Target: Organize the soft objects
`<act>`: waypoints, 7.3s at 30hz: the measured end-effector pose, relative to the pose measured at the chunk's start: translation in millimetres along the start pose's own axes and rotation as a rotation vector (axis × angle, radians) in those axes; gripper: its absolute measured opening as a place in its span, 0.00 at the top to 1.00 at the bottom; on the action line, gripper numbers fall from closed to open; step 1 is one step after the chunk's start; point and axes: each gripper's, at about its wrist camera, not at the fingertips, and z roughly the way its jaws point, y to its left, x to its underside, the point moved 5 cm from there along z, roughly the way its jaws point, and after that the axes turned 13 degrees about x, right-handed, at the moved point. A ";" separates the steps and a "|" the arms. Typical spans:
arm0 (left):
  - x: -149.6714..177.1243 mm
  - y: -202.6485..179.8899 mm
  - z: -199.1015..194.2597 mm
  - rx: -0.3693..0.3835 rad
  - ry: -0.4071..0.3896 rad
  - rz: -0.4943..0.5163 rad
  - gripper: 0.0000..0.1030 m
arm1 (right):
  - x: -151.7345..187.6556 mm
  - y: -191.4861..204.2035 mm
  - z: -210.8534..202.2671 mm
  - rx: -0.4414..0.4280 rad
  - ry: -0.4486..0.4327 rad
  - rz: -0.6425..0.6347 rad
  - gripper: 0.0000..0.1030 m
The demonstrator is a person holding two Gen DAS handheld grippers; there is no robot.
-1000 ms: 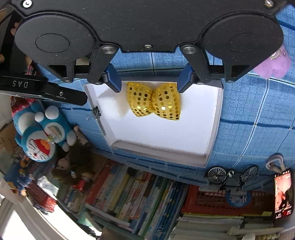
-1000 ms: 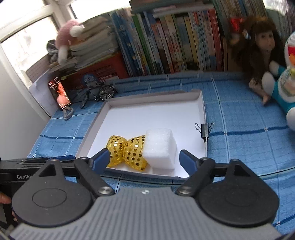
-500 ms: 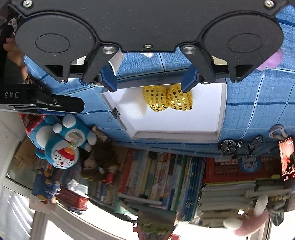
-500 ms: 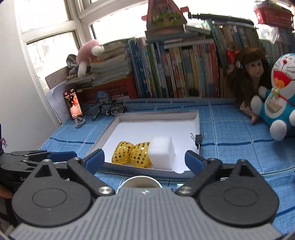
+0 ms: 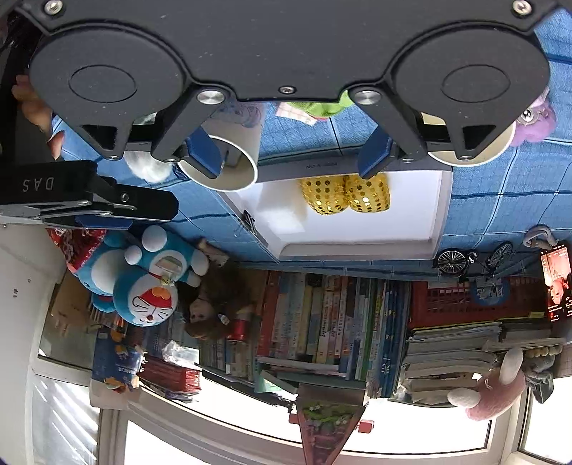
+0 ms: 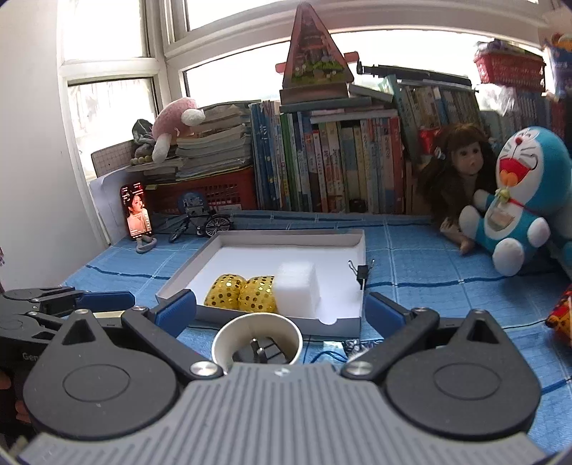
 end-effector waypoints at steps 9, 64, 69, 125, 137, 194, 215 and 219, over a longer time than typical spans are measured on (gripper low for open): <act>16.4 -13.2 -5.6 -0.010 -0.020 0.049 0.19 | 14.4 6.2 -26.0 0.061 -0.114 -0.067 0.00; 100.7 5.6 7.8 -0.148 0.078 -0.020 0.20 | 113.4 -18.8 -17.8 0.221 0.000 -0.034 0.00; 100.2 5.4 6.6 -0.159 0.074 -0.016 0.26 | 119.7 -14.4 -13.8 0.227 0.029 -0.046 0.06; 55.6 -7.7 -0.8 -0.105 -0.040 0.014 0.73 | 89.6 -17.1 -40.0 0.244 -0.077 0.047 0.79; -20.9 6.6 -16.3 -0.078 -0.121 0.032 0.74 | 19.6 -40.0 -29.3 0.229 -0.138 0.120 0.79; -45.4 181.2 139.4 -0.219 0.380 -0.422 0.73 | 19.5 -56.0 198.3 0.048 0.620 0.660 0.79; -52.2 166.1 117.8 -0.167 0.339 -0.426 0.46 | 12.0 -50.4 174.4 0.022 0.587 0.603 0.49; -53.1 159.9 107.5 -0.160 0.321 -0.420 0.40 | 4.9 -48.8 161.5 0.007 0.559 0.580 0.43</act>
